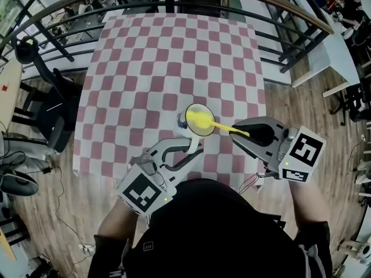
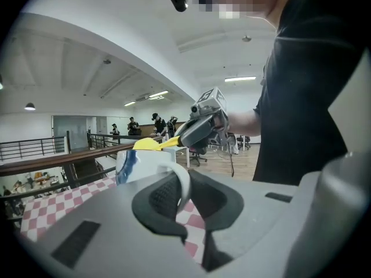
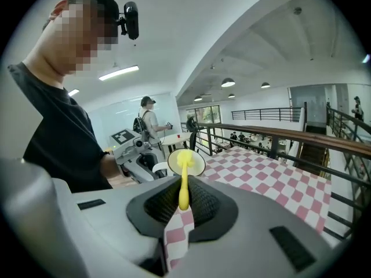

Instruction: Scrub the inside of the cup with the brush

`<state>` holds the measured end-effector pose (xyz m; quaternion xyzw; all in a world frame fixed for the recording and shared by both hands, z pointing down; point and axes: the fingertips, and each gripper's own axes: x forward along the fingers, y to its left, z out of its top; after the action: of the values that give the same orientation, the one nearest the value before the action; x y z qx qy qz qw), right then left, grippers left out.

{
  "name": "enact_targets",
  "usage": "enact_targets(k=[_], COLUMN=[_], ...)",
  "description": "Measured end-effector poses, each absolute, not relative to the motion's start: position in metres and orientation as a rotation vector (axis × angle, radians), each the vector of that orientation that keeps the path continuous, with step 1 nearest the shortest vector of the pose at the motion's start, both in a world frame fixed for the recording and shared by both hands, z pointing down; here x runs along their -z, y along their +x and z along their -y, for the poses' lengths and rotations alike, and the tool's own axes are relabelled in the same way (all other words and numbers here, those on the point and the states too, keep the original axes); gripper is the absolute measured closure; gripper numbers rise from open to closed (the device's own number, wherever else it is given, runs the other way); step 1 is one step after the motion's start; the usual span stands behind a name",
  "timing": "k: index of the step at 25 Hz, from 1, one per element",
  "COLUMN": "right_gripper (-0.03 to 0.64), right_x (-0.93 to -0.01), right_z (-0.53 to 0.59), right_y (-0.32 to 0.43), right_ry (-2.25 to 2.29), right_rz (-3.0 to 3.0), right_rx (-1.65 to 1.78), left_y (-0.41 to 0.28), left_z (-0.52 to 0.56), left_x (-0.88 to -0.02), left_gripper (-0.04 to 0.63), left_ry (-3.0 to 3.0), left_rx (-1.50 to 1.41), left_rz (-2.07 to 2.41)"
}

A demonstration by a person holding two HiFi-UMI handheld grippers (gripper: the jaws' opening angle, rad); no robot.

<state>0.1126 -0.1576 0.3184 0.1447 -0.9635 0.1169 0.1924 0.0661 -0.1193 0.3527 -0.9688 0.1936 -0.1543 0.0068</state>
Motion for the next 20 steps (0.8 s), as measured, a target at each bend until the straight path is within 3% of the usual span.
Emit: enact_targets(k=[11,20], right_gripper=[0.574,0.574], right_x=[-0.266,-0.249], right_z=[0.151,0.148], right_y=[0.164,0.155], right_ry=[0.463,0.451], right_rz=[3.034,3.026], right_rx=[-0.454,-0.368], left_y=[0.123,0.111], left_z=[0.089,0.087], left_x=[-0.342,-0.328], left_gripper=[0.557,0.557], left_ry=[-3.054,-3.04], left_rx=[0.464,0.407], left_rz=[-0.652,-0.591])
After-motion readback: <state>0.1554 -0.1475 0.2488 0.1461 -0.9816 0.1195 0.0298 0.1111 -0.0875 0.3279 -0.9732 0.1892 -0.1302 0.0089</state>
